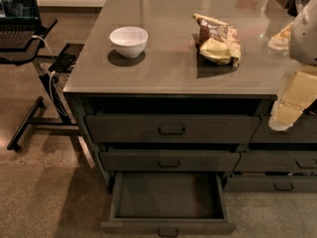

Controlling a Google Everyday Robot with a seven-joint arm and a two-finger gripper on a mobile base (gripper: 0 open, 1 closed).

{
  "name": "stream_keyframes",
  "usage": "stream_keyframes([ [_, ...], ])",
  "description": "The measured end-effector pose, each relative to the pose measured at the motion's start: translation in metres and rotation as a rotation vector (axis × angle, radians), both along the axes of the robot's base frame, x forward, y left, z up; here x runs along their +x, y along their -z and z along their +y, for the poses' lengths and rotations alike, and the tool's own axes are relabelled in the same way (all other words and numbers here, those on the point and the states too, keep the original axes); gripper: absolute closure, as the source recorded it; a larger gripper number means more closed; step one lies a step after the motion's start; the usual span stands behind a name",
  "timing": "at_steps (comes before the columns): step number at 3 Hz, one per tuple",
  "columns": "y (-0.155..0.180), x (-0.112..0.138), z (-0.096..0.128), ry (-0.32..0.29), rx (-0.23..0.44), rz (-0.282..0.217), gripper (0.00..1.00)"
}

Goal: Close bottom drawer

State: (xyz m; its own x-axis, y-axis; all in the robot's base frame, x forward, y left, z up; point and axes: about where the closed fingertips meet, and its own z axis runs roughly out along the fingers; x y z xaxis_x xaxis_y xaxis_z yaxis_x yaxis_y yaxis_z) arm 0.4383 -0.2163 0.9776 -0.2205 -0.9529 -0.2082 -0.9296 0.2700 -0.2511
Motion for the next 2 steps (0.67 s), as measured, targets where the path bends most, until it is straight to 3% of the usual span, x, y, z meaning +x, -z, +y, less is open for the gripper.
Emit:
stream_keyframes([
  [2, 0.0085, 0.0, 0.0029, -0.007, 0.009, 0.007, 0.0],
])
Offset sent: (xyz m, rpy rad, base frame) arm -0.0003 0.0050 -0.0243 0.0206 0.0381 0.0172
